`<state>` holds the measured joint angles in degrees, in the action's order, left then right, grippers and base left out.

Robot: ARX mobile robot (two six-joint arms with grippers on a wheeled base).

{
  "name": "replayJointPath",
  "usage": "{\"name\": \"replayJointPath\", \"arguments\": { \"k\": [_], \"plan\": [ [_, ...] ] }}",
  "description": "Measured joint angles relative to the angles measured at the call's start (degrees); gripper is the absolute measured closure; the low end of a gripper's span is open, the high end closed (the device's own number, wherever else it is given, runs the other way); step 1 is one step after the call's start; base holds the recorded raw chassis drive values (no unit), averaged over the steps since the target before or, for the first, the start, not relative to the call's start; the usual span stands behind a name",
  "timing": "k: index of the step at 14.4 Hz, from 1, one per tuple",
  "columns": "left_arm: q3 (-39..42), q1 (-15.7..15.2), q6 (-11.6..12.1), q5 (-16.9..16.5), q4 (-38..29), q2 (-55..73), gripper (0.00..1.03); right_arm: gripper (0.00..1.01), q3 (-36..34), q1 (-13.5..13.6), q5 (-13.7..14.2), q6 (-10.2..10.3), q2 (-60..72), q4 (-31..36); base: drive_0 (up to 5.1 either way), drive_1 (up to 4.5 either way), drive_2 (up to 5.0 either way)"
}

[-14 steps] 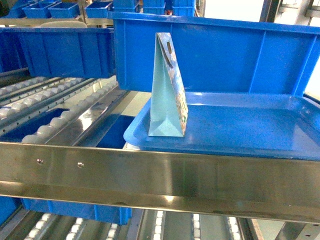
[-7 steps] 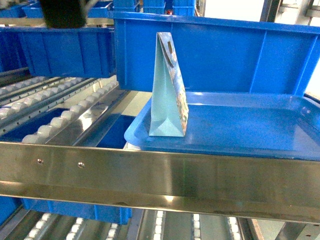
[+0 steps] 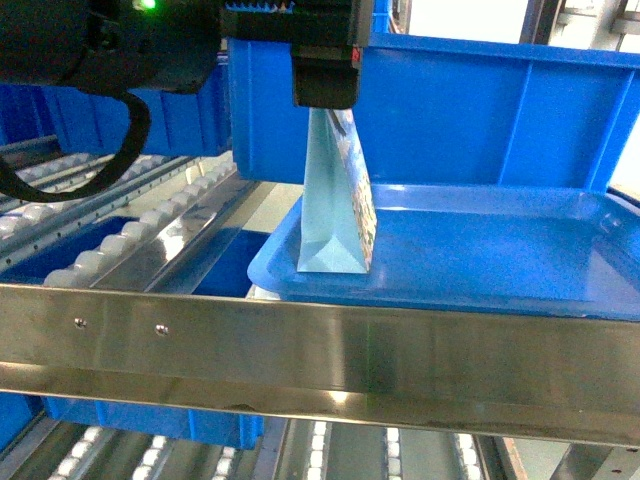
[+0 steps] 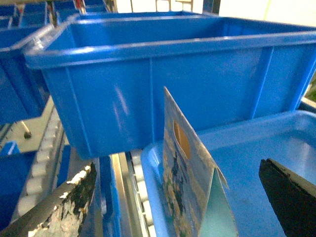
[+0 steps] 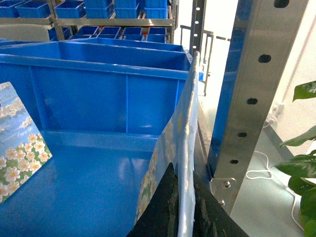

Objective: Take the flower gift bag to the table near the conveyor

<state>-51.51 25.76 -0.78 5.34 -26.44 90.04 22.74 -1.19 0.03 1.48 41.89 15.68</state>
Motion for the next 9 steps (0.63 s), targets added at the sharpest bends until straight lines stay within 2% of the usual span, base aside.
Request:
{"name": "replayJointPath", "arguments": {
  "k": [5,7,9],
  "plan": [
    [-8.0,1.3,-5.2,0.3,5.7,5.8,0.05,0.98,0.0,0.0,0.0,0.0,0.0,0.0,0.0,0.0,0.0],
    [-10.8,1.8,-7.5,1.9,9.0,9.3,0.05,0.98,0.0,0.0,0.0,0.0,0.0,0.0,0.0,0.0,0.0],
    [-12.0,2.7,-8.1,3.6,9.1,10.6,0.05,0.98,0.0,0.0,0.0,0.0,0.0,0.0,0.0,0.0,0.0]
  ]
}}
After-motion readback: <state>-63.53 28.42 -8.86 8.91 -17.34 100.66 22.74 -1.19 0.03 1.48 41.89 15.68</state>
